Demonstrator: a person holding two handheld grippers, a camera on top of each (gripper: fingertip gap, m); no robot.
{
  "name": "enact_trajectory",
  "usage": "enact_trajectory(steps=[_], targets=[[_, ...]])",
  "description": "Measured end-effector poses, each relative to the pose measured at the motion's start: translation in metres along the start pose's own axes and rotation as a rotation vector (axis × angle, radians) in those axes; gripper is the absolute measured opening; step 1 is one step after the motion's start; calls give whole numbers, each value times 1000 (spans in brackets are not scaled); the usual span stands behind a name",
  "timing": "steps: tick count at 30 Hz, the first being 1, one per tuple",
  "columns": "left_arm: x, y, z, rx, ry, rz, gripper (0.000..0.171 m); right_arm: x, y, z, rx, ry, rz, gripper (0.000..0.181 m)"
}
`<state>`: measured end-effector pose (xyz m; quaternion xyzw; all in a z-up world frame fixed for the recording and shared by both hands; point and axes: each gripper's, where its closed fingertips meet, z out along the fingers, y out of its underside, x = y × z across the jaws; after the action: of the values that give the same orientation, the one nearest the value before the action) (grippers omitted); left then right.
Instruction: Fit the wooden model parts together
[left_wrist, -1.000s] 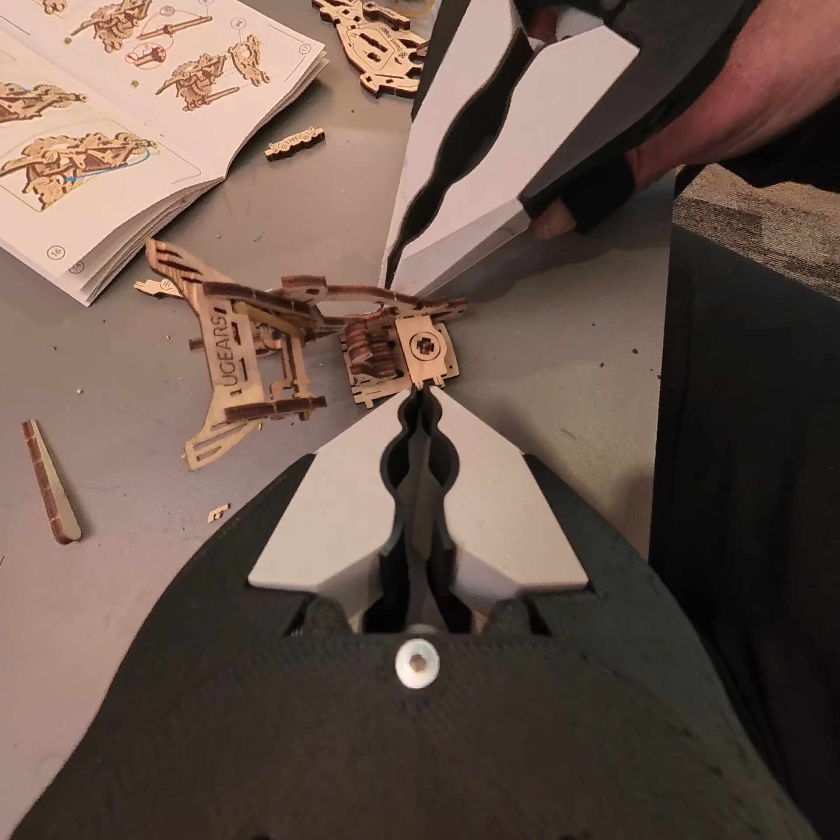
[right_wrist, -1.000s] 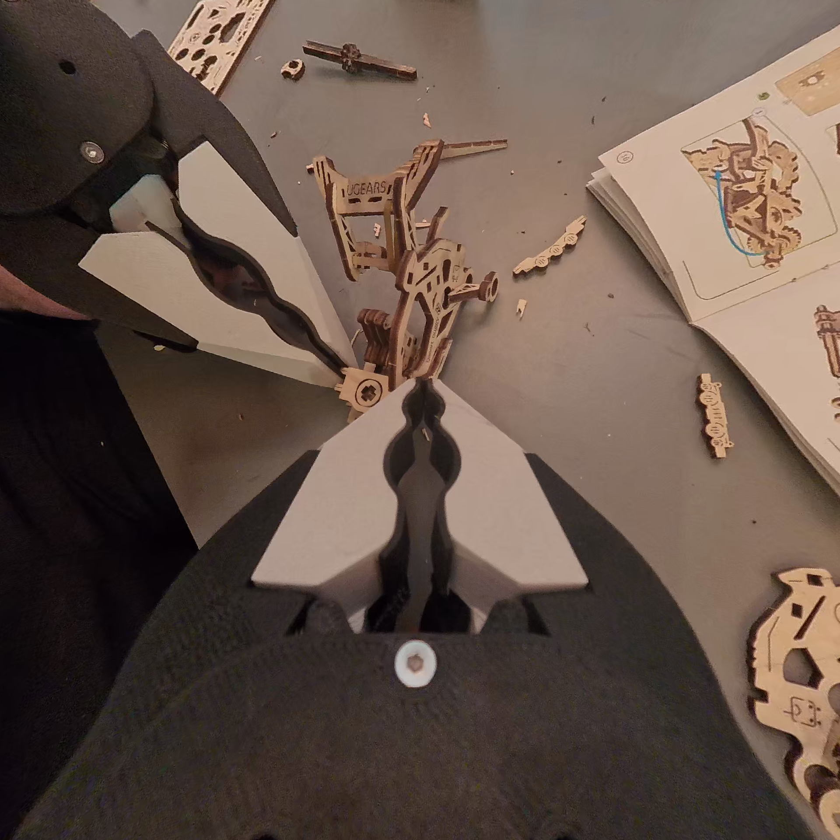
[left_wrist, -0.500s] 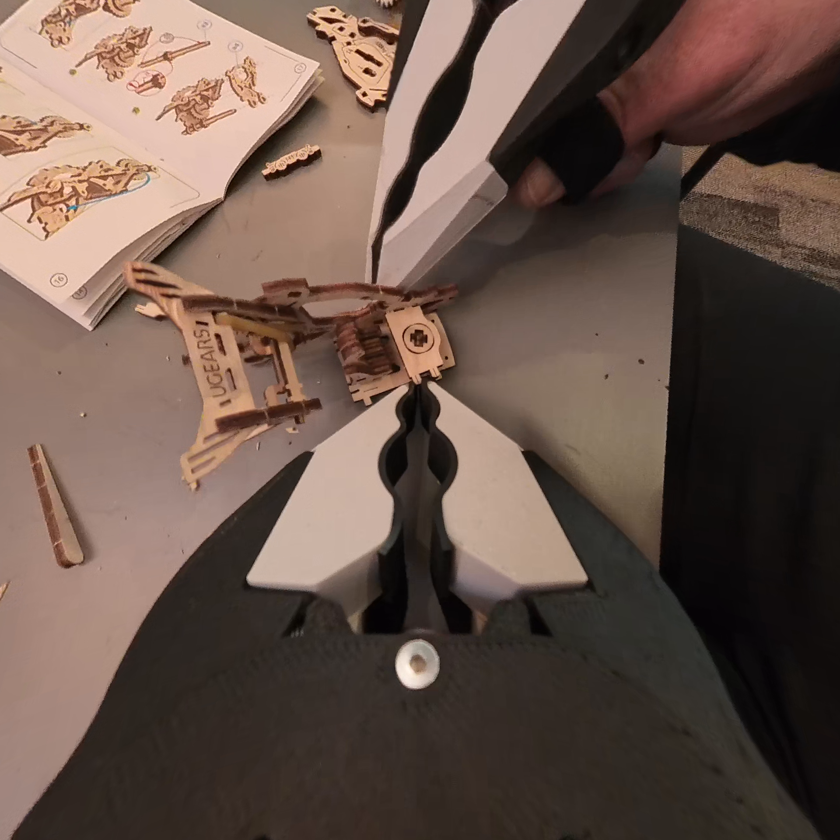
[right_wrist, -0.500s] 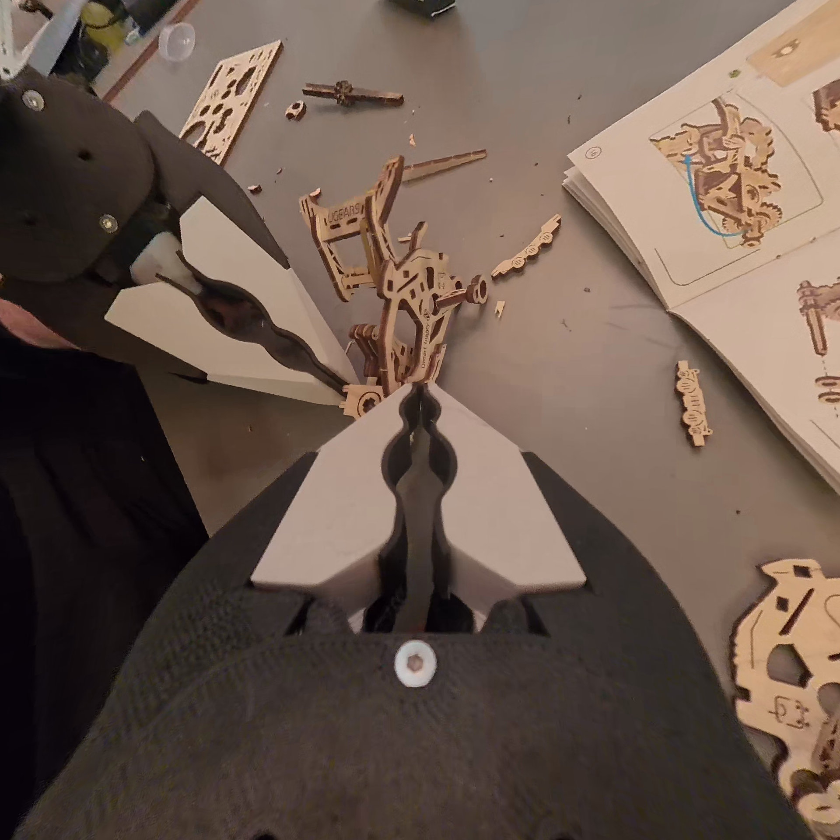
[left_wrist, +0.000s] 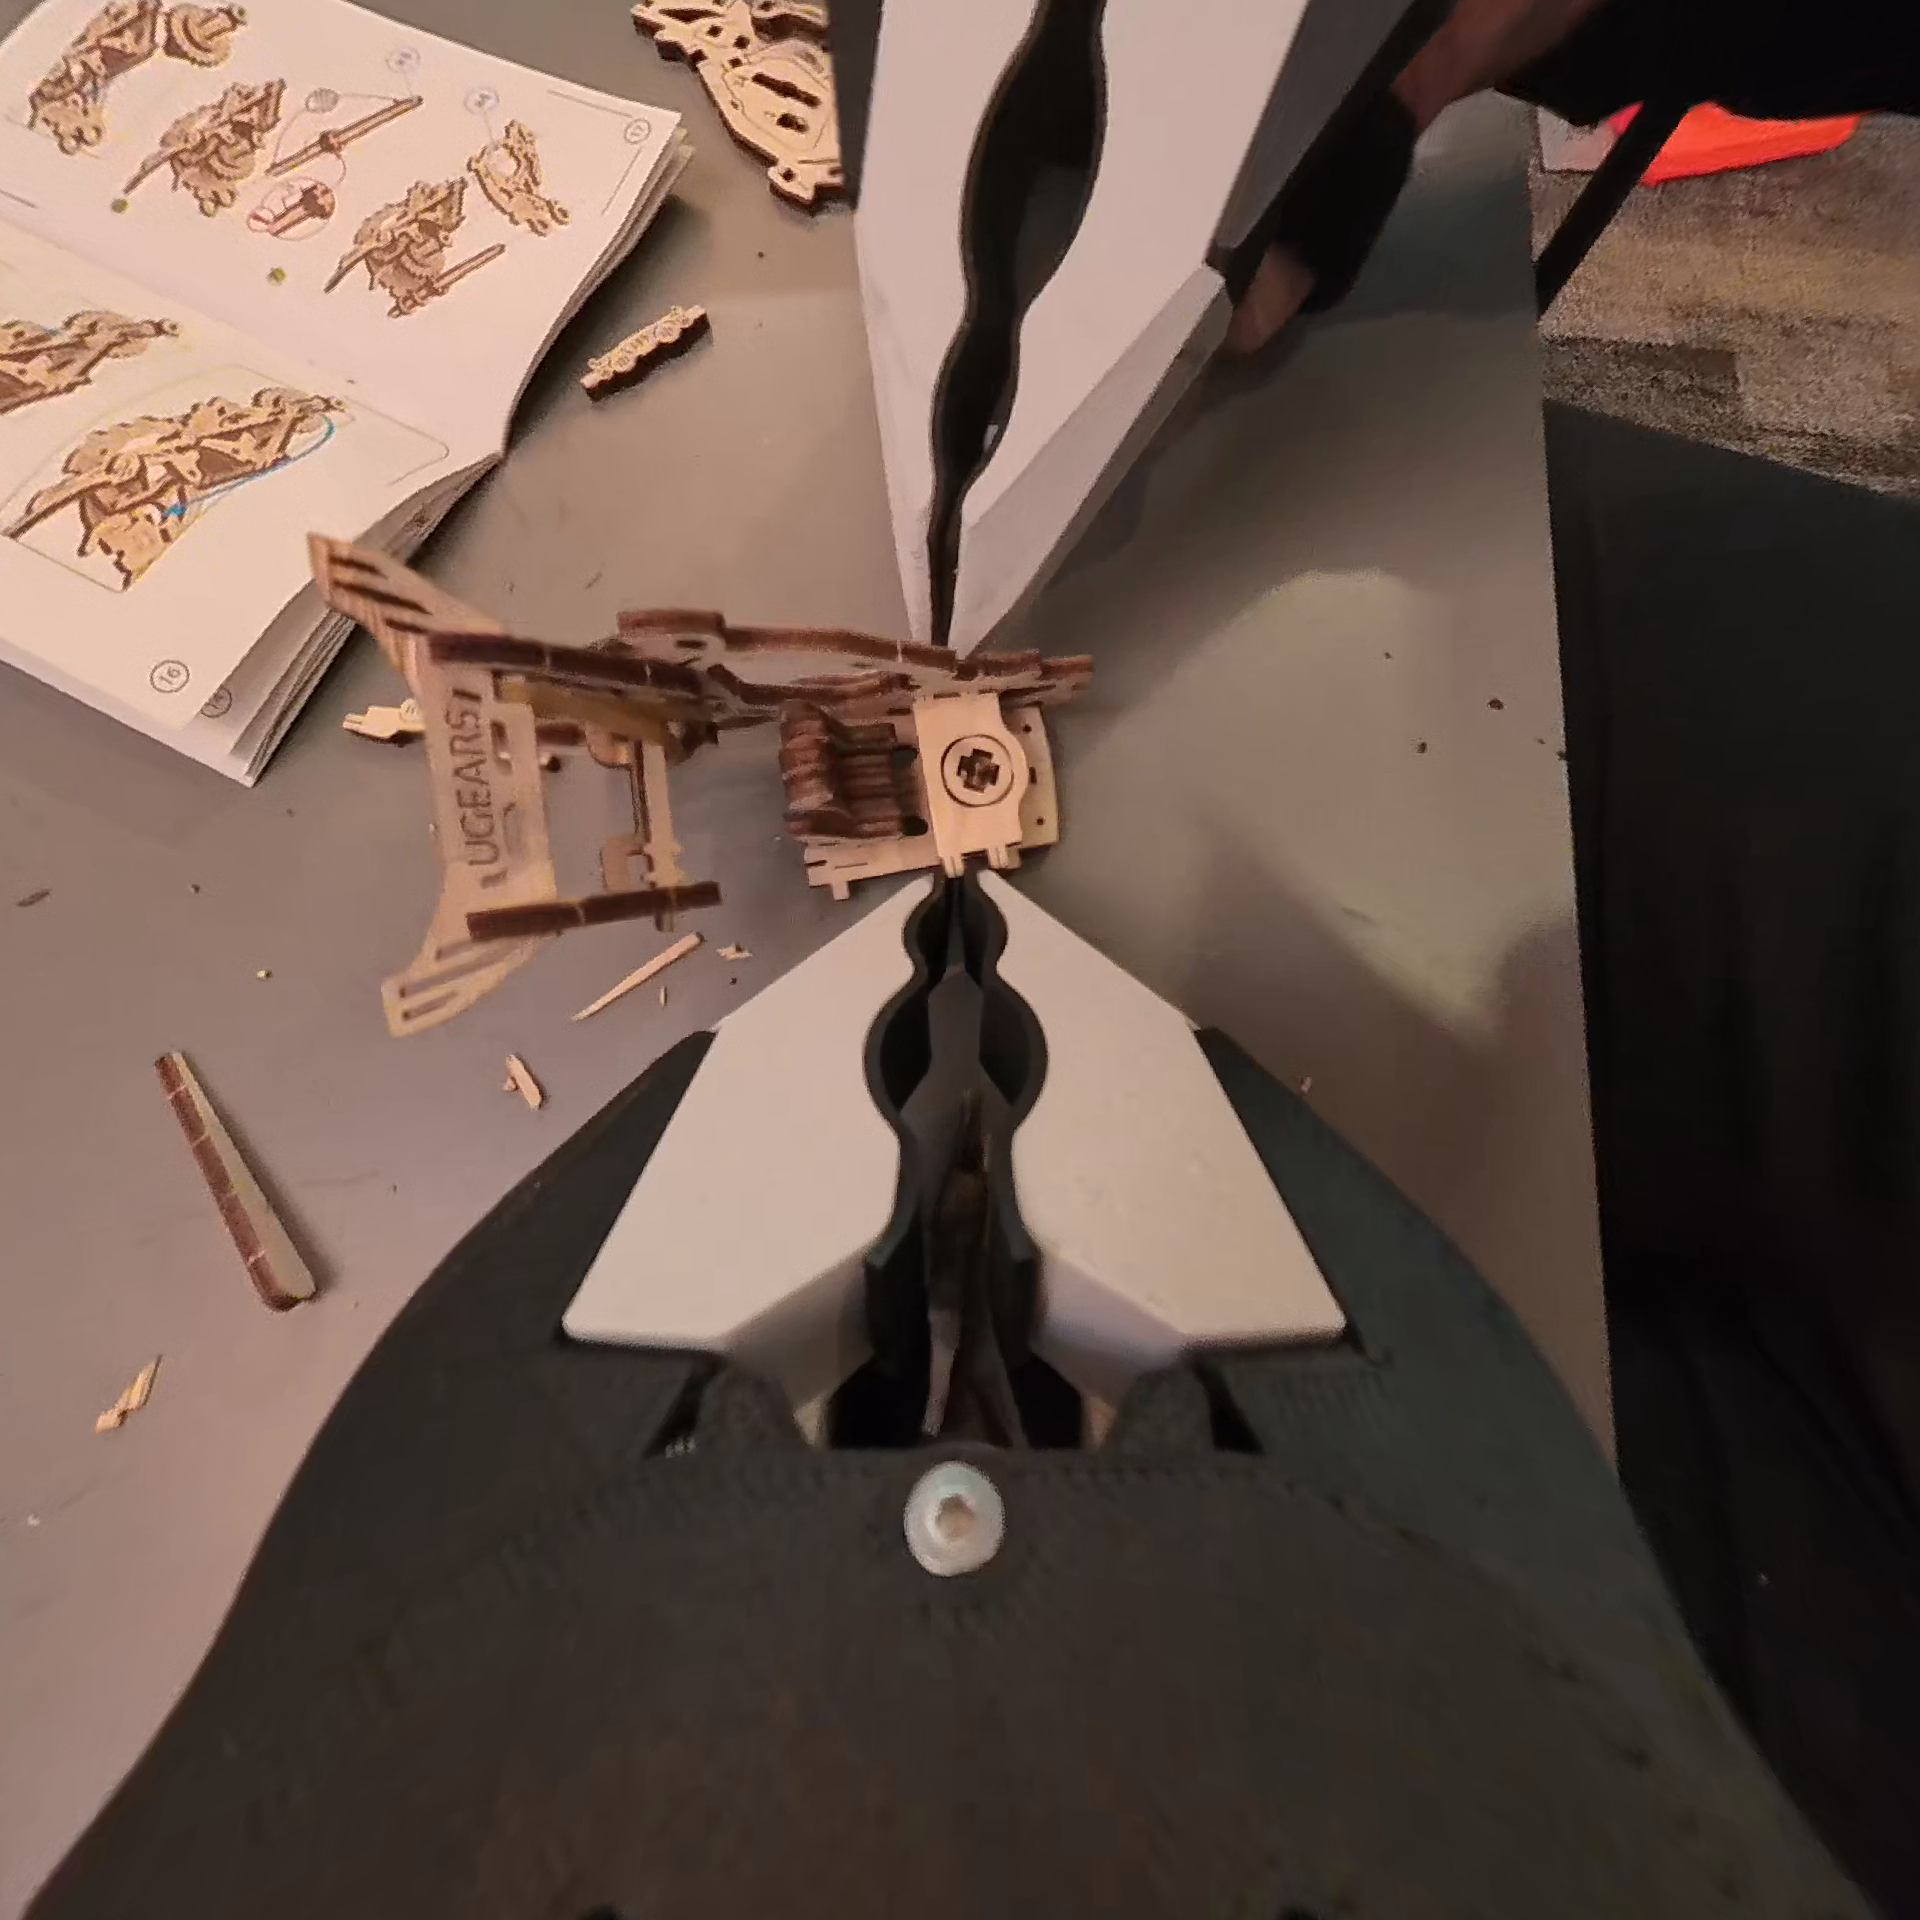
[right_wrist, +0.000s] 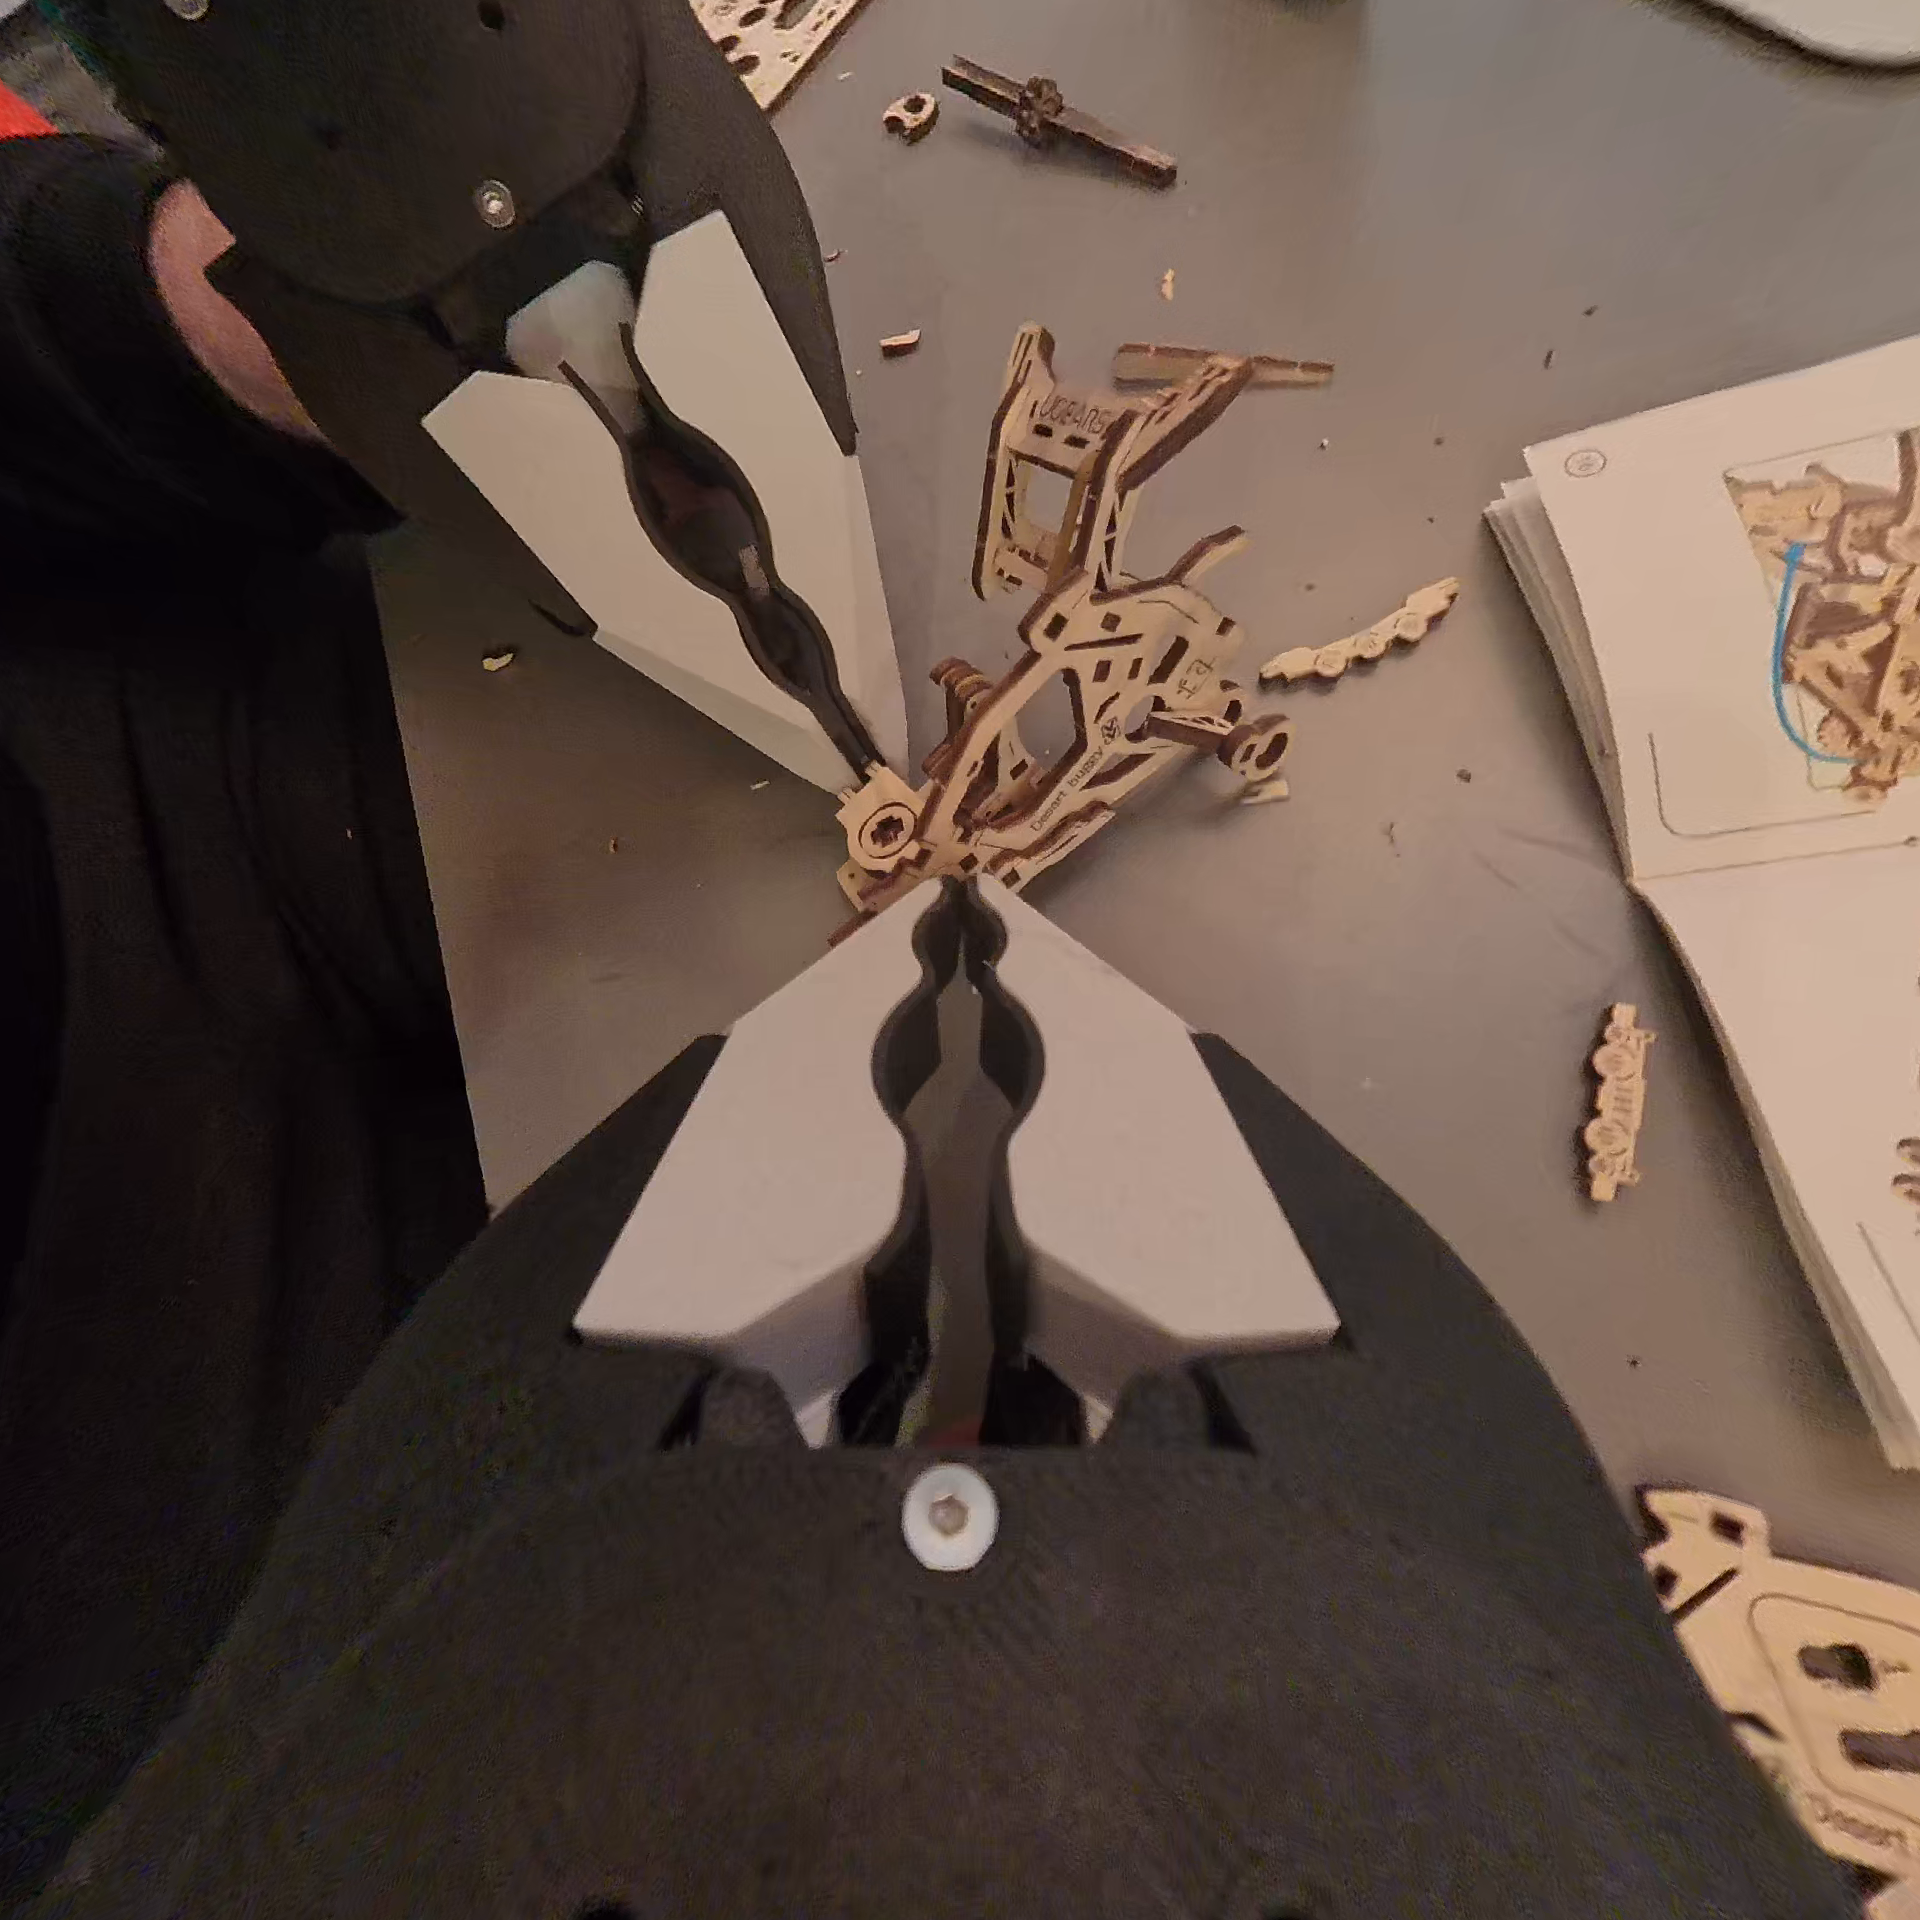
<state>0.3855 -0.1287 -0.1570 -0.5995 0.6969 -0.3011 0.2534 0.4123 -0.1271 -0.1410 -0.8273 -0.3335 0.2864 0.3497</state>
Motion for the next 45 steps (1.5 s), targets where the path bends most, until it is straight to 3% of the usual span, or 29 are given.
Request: enact_trajectory(steps=[18, 45], targets=[[-17, -1, -1, -20, 9, 111, 0, 5, 1, 7, -66, -75, -305, 0], [-20, -4, 1, 13, -7, 157, 0, 7, 1, 7, -64, -52, -322, 0]])
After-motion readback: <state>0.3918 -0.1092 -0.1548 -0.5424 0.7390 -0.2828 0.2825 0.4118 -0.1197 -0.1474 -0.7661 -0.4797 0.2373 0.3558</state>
